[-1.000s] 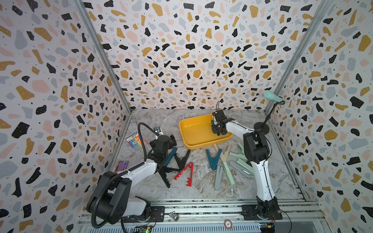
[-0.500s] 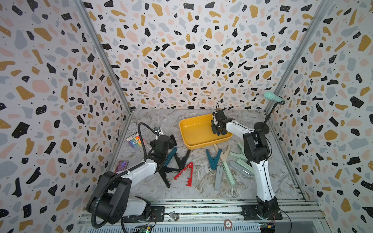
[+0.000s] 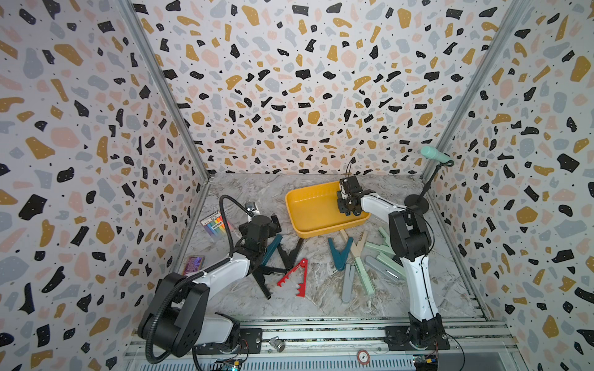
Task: Put the pruning pliers into the storage box
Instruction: Place the pruning pliers in the storage box.
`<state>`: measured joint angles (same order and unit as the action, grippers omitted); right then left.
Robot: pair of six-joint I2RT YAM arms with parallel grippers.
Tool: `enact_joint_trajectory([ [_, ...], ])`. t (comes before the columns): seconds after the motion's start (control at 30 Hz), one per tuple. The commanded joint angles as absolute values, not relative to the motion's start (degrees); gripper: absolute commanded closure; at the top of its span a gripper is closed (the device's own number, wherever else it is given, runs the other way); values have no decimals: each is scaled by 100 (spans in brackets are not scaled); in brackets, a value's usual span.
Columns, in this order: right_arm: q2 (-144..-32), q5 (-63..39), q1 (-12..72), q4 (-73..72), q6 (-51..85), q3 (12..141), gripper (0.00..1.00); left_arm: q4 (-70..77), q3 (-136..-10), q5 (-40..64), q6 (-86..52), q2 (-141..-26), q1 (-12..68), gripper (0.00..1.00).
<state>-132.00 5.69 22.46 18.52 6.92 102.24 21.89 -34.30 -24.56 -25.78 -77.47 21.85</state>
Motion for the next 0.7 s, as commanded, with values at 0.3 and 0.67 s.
enact_joint_trajectory([
  [0.3,-12579,441,2224,2144,758,10496,42,2250,-3356,-2551,-2575,-7642,2153,1],
  [0.67,-12097,613,2223,2088,749,10467,39,2263,-3386,-2531,-2565,-7677,2153,1],
])
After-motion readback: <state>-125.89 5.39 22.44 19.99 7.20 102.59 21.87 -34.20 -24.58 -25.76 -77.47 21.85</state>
